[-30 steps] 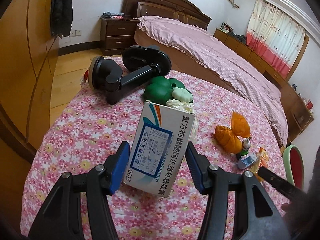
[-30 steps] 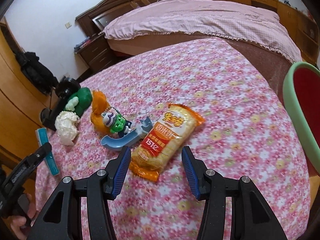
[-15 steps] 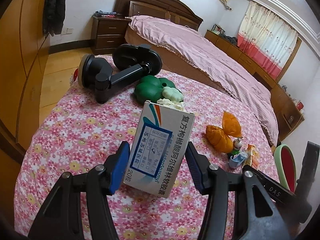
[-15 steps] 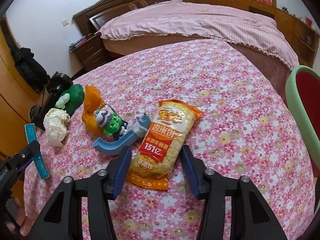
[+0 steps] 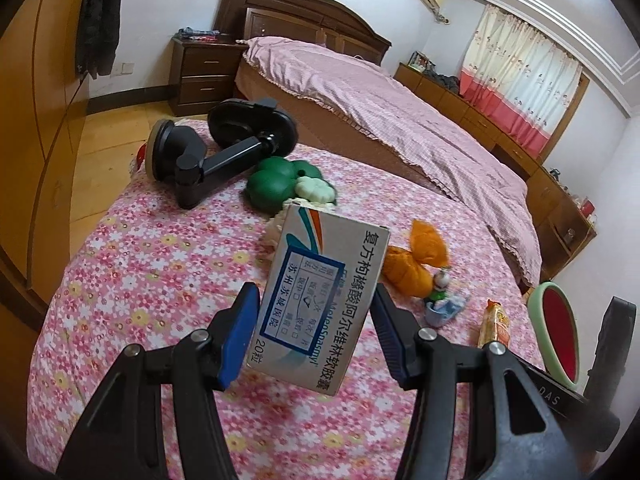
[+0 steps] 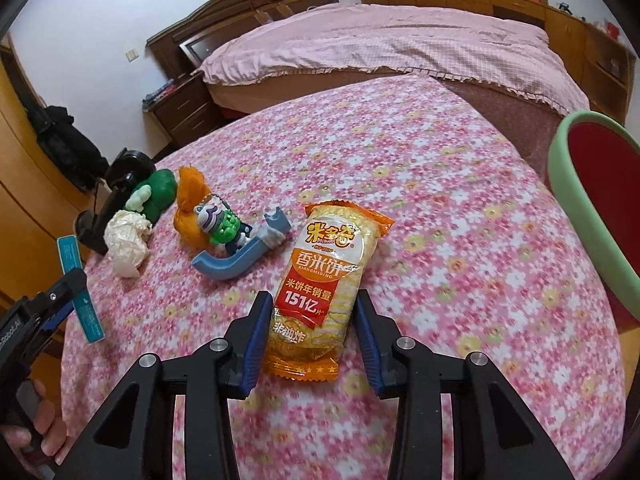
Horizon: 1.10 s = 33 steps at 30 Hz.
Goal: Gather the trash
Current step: 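Grasp the yellow rice-cracker snack packet with the right gripper while the left holds the medicine box, then carry the medicine box in the left gripper over the red bucket while the right carries the packet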
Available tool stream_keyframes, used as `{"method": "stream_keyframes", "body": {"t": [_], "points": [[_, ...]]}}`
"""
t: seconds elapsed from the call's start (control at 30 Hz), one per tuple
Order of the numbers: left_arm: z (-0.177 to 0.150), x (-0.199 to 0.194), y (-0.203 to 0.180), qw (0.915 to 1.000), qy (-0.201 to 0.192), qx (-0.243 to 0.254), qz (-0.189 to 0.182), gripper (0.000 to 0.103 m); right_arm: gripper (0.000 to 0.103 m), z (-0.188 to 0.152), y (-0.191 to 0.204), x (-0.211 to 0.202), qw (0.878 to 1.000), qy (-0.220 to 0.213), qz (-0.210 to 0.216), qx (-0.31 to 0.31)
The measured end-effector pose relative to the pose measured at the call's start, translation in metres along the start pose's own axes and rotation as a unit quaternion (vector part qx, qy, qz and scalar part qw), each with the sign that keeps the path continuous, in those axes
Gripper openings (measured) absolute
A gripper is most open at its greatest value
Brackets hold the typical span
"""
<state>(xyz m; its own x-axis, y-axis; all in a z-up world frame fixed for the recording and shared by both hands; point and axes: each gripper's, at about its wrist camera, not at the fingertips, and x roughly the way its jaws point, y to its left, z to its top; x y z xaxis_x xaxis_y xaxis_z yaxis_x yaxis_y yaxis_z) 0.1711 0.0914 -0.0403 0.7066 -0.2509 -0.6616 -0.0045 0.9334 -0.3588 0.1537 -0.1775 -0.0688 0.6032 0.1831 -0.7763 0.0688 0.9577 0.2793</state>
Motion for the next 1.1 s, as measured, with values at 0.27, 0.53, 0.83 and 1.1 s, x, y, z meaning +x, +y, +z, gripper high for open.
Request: {"method": "stream_keyframes", "body": {"t": [0.27, 0.53, 0.83, 1.1], "points": [[-0.008, -0.019, -0.020, 0.9999, -0.005, 0.014, -0.009, 0.057, 0.042, -0.007, -0.011, -0.033, 1.000, -0.022, 0.014, 0.010], [-0.014, -0.034, -0.041, 0.9994, -0.007, 0.028, -0.016, 0.057, 0.042, -0.014, -0.021, -0.063, 0.998, -0.046, 0.028, 0.020], [-0.021, -0.047, -0.072, 0.9981, -0.008, 0.054, -0.029, 0.057, 0.041, -0.018, -0.036, -0.091, 0.996, -0.072, 0.037, 0.032], [-0.030, -0.048, -0.103, 0.9958, 0.002, 0.080, -0.045, 0.057, 0.041, -0.022, -0.058, -0.116, 0.993, -0.097, 0.039, 0.051]]}}
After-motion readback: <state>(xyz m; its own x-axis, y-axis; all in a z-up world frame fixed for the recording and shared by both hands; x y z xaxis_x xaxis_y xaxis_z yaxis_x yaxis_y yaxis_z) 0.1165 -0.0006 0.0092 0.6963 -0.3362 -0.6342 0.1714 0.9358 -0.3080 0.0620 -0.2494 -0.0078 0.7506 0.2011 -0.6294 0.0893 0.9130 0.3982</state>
